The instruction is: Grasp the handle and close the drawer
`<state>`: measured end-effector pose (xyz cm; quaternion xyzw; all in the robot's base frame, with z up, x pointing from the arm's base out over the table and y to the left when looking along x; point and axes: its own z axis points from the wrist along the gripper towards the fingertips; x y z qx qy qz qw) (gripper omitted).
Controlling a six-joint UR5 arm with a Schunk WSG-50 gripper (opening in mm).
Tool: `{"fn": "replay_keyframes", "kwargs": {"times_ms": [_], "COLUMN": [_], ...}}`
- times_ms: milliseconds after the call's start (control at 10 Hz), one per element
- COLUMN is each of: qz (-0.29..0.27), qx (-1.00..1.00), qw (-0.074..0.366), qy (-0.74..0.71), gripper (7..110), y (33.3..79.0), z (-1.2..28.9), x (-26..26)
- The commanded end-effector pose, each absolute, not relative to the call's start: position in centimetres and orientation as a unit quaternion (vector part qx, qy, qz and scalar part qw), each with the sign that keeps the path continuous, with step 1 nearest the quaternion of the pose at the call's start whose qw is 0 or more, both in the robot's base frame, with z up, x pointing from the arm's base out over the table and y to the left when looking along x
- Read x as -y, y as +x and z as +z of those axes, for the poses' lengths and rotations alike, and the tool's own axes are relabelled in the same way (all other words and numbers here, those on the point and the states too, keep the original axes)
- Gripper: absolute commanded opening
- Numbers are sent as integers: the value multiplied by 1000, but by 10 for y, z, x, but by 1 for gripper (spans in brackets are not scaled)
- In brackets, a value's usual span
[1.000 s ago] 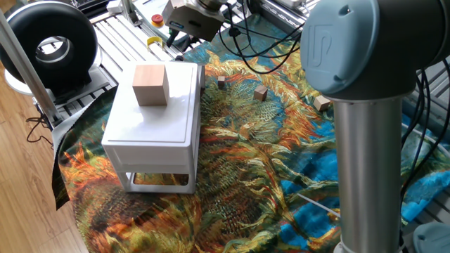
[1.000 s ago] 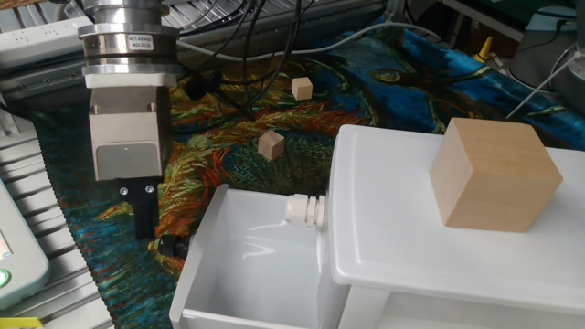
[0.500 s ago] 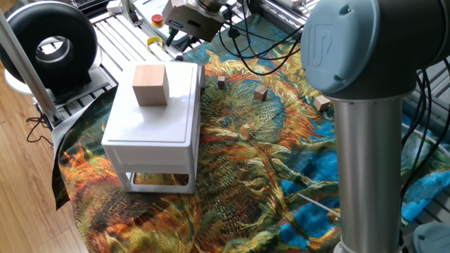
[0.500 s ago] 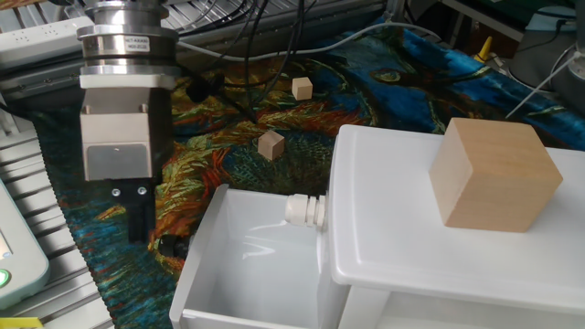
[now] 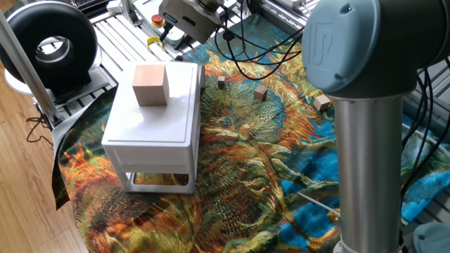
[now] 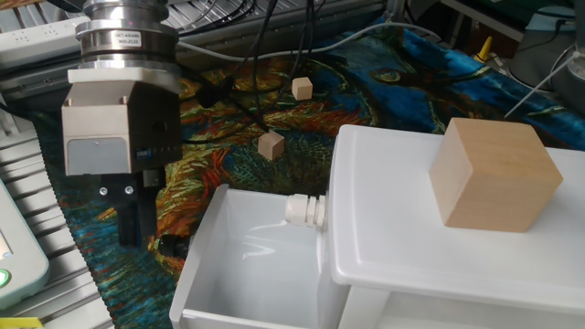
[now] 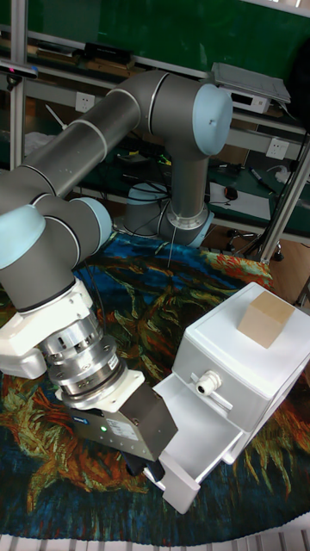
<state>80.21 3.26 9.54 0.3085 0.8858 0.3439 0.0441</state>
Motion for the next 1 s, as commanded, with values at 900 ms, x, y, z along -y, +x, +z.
{"fn": "replay_keyframes", "kwargs": {"times_ms": [900], "qz": [269], "qx": [-905], "qw": [40], "qy": [326], "gripper": [44], "y": [791], "z": [74], "x": [0]}}
